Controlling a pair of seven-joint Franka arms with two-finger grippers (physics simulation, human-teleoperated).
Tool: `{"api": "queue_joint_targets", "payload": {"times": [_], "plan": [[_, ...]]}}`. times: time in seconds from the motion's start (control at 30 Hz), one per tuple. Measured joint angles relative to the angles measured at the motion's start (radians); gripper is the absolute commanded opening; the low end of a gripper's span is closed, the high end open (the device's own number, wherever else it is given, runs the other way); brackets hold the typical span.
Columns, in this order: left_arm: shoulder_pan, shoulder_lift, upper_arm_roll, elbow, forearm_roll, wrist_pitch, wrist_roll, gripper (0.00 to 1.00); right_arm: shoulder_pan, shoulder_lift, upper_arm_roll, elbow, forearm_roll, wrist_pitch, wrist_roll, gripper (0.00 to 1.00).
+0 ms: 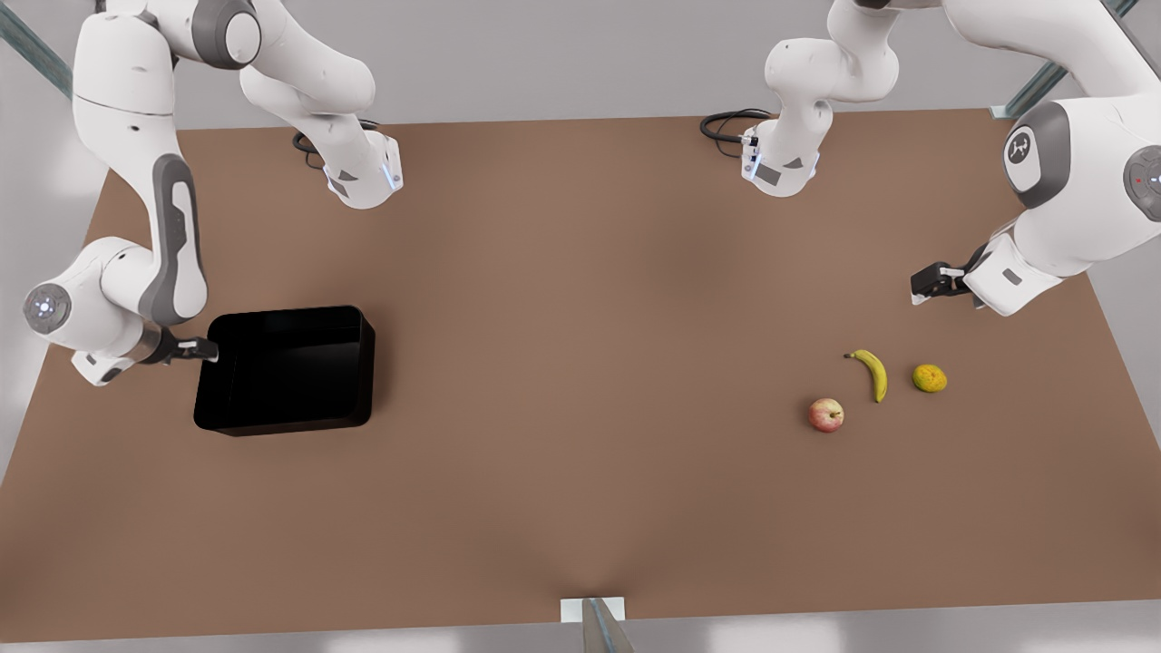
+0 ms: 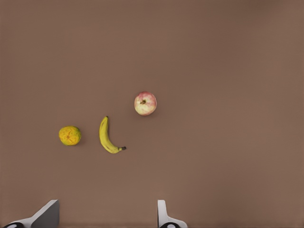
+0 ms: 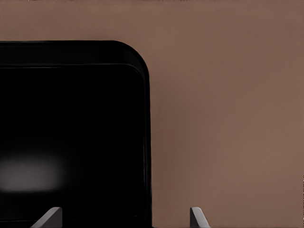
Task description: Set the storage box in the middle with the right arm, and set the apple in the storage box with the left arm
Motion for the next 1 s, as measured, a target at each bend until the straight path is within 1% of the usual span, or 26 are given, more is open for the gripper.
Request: {"api": "queue_joint_targets", "payload": {"times": [0.23,0.43,0.53,0.57,0.6,0.63,0.73,1.0], "plan": [[0.000,-0.002,0.000,0.001,0.000,-0.016,0.002,1.00,-0.030,0.120,0.001,-0.008,0.011,0.099,-0.100,1.00],[0.000,-0.001,-0.001,0.000,-0.001,-0.024,0.004,1.00,-0.022,0.164,0.002,0.000,0.030,0.121,-0.157,0.99],[0.000,-0.001,-0.002,-0.001,-0.001,-0.026,0.004,1.00,-0.022,0.175,0.003,0.005,0.034,0.119,-0.180,0.47],[0.000,-0.001,-0.002,-0.001,-0.001,-0.027,0.004,1.00,-0.022,0.178,0.004,0.011,0.035,0.118,-0.186,0.37],[0.000,-0.001,-0.002,-0.001,-0.001,-0.027,0.005,1.00,-0.022,0.182,0.005,0.026,0.036,0.110,-0.192,0.33],[0.000,-0.001,-0.002,-0.001,-0.001,-0.028,0.005,1.00,-0.019,0.184,0.005,0.036,0.037,0.102,-0.199,0.27],[0.000,-0.002,-0.003,0.001,-0.001,-0.031,0.005,1.00,-0.015,0.185,0.007,0.050,0.042,0.080,-0.219,0.21],[0.001,-0.009,-0.004,0.002,-0.004,-0.049,0.006,1.00,0.015,0.181,0.024,0.123,0.040,0.012,-0.251,0.21]]}}
